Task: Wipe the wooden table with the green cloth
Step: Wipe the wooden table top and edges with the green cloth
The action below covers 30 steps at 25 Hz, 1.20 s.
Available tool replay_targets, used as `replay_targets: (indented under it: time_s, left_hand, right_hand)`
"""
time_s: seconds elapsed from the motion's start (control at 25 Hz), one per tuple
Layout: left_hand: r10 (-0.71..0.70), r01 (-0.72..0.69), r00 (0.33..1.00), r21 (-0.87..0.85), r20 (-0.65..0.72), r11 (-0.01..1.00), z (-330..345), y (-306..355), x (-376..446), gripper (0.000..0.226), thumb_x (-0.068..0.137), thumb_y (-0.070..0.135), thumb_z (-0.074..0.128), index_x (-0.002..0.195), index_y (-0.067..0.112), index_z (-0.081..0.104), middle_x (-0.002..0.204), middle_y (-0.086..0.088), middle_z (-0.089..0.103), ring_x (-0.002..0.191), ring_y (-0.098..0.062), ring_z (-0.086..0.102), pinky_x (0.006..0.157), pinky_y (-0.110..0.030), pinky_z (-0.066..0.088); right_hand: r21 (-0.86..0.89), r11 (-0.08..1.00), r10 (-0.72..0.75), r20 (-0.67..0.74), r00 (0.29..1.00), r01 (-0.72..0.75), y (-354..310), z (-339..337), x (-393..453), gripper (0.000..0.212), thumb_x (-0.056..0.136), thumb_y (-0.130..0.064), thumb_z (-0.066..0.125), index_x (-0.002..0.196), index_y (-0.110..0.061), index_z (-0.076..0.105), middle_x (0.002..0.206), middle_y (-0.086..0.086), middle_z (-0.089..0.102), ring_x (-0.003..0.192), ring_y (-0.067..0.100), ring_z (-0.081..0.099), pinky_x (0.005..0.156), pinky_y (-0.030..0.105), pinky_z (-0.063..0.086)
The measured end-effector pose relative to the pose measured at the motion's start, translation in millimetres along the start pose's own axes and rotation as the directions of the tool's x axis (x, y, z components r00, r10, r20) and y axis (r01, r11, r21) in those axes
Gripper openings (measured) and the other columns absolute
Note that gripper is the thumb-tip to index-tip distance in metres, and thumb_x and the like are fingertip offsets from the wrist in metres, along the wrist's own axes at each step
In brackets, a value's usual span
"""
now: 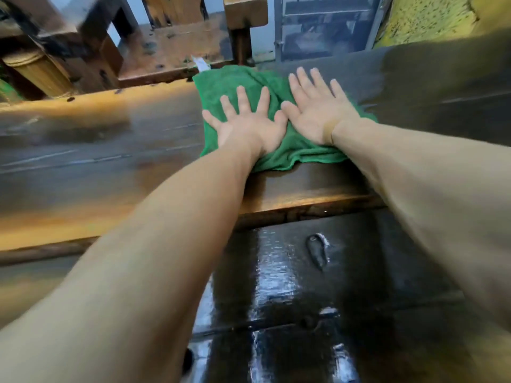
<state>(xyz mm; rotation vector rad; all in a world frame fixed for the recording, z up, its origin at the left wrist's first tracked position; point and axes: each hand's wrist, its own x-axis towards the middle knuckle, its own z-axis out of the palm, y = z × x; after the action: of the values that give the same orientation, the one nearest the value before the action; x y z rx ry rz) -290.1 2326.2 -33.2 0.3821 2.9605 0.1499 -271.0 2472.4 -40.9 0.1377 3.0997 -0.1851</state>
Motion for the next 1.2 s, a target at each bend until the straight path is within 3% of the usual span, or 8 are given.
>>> replay_targets:
  time_s: [0.2,0.76,1.2]
  left_hand:
    - [0.084,-0.085,0.996,0.029,0.019,0.996,17.7,20.1,-100.4,0.065,0.100,0.060,0.013,0.160,0.039,-0.002,0.168,-0.006,-0.015,0.152,-0.040,-0.016,0.111,-0.074,-0.011]
    - [0.155,-0.165,0.972,0.043,0.178,0.985,44.3,26.2,-359.9,0.071,0.099,0.061,0.014,0.159,0.033,-0.010,0.166,-0.004,-0.023,0.152,-0.033,-0.021,0.111,-0.075,-0.010]
    - [0.154,-0.170,0.933,0.022,0.326,0.985,56.7,23.5,-602.2,0.071,0.099,0.059,0.016,0.158,0.034,-0.015,0.162,-0.002,-0.032,0.148,-0.038,-0.028,0.105,-0.080,-0.011]
  right_hand:
    - [-0.015,1.000,0.027,0.055,0.998,-0.027,9.2,-0.5,-99.8,0.068,0.103,-0.052,0.017,0.159,-0.020,-0.007,0.166,-0.002,-0.017,0.151,0.017,-0.017,0.122,0.048,-0.006]
    - [0.016,0.996,0.084,0.169,0.982,-0.088,-30.2,6.2,-378.2,0.065,0.104,-0.050,0.015,0.158,-0.024,-0.010,0.165,-0.007,-0.018,0.151,0.014,-0.018,0.122,0.046,-0.009]
    - [0.040,0.995,0.079,0.279,0.957,-0.094,-67.4,7.3,-616.1,0.077,0.100,-0.061,0.019,0.156,-0.024,-0.017,0.160,-0.007,-0.029,0.147,0.014,-0.027,0.120,0.047,-0.015]
